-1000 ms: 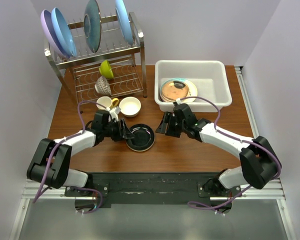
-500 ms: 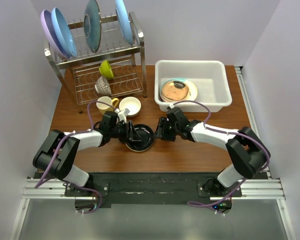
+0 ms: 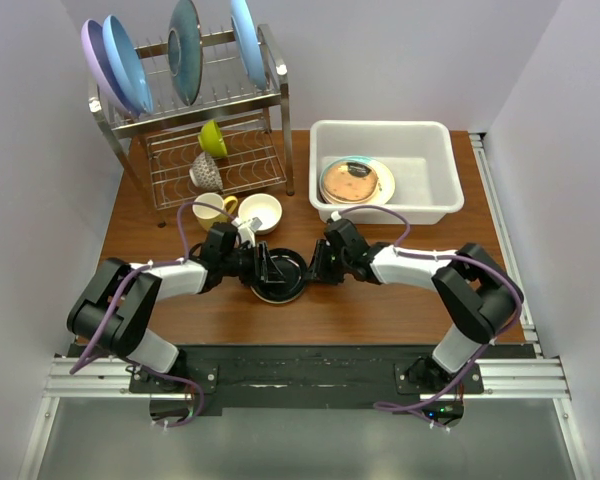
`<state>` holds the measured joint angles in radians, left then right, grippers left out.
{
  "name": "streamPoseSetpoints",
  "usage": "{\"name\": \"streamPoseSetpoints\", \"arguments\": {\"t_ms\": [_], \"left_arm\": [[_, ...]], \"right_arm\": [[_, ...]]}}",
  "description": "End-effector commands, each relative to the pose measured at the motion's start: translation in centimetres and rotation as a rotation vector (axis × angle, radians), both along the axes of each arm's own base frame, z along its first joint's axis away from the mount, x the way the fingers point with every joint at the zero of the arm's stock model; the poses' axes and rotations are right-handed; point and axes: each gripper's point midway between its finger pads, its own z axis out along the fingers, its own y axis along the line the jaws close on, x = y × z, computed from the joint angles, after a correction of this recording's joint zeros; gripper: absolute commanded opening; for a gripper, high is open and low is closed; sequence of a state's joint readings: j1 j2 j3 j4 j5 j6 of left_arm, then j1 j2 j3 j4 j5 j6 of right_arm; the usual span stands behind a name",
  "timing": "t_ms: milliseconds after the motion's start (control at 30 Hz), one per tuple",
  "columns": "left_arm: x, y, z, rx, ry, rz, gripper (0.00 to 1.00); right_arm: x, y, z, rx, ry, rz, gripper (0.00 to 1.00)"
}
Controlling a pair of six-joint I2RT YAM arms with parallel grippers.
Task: Place the plates into the plastic bin on the countertop
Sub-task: Pick up the plate at the center of the board.
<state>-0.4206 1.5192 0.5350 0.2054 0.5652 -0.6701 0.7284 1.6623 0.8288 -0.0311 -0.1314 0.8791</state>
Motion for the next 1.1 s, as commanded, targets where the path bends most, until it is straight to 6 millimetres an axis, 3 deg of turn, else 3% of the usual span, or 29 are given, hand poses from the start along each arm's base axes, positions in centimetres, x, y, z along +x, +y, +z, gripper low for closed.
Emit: {"name": "streamPoseSetpoints", "arguments": {"t_ms": [0, 167, 300, 433, 700, 900, 1067], "left_arm": [[-0.8, 0.8, -1.9, 0.074, 0.048, 0.011, 0.45], [-0.4, 1.0, -0.9, 0.096, 0.023, 0.006, 0.53], [1.2, 1.0, 1.3, 0.117, -0.041, 0.014, 0.65], [1.5, 1.1, 2.5, 0.120, -0.052, 0.023, 0.71], [1.9, 1.3, 3.2, 0.129, -0.073, 0.040, 0.72], [2.2, 1.5, 4.4, 0.116, -0.117, 0.058, 0.73], [1.9, 1.4, 3.1, 0.126, -0.081, 0.047, 0.64]], "right_arm": [[1.0, 1.2, 0.6, 0.022, -0.026, 0.001, 0.16], [1.0, 1.0, 1.2, -0.002, -0.043, -0.001, 0.03], [1.0, 0.3, 2.2, -0.042, -0.062, -0.003, 0.01], [1.1, -0.2, 3.4, -0.054, -0.084, -0.010, 0.01], [1.0, -1.0, 5.5, -0.071, -0.119, -0.011, 0.02], [0.3, -1.9, 5.5, -0.099, -0.113, -0.001, 0.01], [-0.3, -2.8, 5.2, -0.113, -0.110, -0.015, 0.01]]}}
